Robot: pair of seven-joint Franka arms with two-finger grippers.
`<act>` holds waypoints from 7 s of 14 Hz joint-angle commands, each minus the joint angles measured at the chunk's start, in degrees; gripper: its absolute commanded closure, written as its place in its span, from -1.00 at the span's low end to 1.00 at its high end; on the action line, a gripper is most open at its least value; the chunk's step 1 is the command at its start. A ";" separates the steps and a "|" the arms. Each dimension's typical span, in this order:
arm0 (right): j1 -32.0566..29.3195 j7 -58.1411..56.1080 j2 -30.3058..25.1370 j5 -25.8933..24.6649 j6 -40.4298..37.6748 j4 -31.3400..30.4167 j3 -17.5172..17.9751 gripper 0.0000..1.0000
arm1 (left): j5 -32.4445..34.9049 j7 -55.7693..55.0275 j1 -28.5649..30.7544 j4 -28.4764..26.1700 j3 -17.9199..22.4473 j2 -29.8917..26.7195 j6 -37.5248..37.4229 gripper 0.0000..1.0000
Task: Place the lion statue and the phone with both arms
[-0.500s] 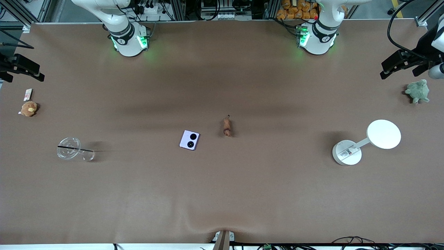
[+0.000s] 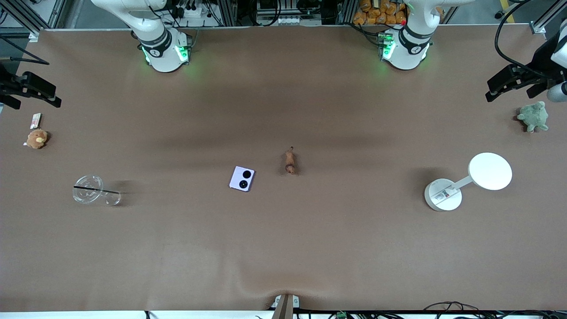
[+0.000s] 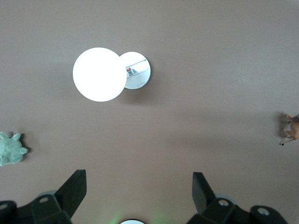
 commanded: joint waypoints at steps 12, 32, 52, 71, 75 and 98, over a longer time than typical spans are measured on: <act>-0.69 1.51 1.44 0.44 -5.77 3.03 -0.03 -1.00 | -0.56 0.12 -0.67 2.03 -1.56 1.56 -2.48 -1.00; -1.93 1.42 5.91 0.88 -0.06 2.51 -0.03 -1.00 | 3.13 -31.94 -17.00 11.34 -14.57 29.59 12.97 -1.00; -2.72 0.72 9.61 1.85 3.46 1.98 -0.03 -1.00 | 11.03 -49.89 -37.67 15.12 -6.92 53.41 38.91 -1.00; -1.31 1.60 13.65 20.28 -0.67 -3.11 0.14 -1.00 | 13.85 -49.46 -30.91 13.98 -7.10 44.55 30.84 1.00; 1.93 4.92 19.18 28.29 0.20 -3.73 0.06 -1.00 | 13.76 -39.82 -23.45 9.16 -7.62 38.14 29.77 1.00; 32.35 44.92 43.19 7.12 44.59 -3.21 -0.47 -1.00 | 13.94 -5.86 0.38 -11.94 -7.71 38.21 51.82 1.00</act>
